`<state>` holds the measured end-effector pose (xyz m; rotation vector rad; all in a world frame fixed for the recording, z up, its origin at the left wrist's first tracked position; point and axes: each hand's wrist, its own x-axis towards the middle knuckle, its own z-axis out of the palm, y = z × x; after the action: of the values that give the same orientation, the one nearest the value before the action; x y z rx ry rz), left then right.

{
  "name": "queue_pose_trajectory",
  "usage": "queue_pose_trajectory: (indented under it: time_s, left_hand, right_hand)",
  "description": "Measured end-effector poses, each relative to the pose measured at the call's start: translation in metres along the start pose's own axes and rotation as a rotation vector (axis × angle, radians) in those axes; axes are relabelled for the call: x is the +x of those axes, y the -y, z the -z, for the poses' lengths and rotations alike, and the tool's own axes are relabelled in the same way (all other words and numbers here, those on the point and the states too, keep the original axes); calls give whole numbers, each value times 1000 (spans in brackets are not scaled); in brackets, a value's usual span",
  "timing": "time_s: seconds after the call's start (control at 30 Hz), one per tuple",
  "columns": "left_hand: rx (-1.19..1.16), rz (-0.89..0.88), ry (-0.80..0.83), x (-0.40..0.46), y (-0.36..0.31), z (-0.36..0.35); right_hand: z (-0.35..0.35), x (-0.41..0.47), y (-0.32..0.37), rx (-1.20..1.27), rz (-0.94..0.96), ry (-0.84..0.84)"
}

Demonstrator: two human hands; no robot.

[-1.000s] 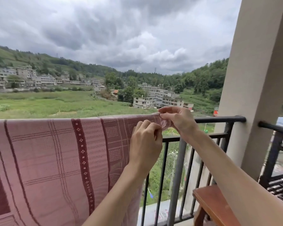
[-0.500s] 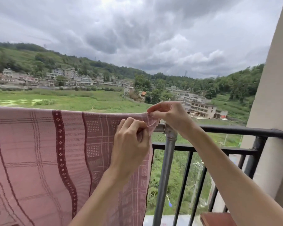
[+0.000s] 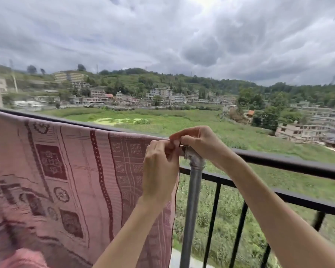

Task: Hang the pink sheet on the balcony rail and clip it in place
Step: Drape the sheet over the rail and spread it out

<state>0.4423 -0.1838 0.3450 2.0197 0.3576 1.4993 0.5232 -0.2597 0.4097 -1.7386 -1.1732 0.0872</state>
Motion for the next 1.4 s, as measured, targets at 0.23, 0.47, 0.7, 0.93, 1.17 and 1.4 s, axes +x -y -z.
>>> queue_pose_trajectory:
  time_s: [0.23, 0.47, 0.7, 0.93, 1.17, 1.4]
  left_hand:
    - [72, 221, -55, 3, -13, -3]
    - [-2, 218, -18, 29, -38, 17]
    - [26, 130, 63, 25, -49, 24]
    - [173, 91, 208, 6, -46, 17]
    - [122, 28, 249, -17, -53, 17]
    - [255, 34, 503, -60, -32, -2]
  right_hand:
    - [10, 7, -15, 225, 8, 98]
    - [11, 27, -22, 295, -35, 349]
    - [5, 46, -31, 62, 25, 153]
    - [33, 15, -79, 96, -10, -94]
    - [58, -8, -57, 192, 186, -327]
    - [38, -43, -99, 163, 17, -176]
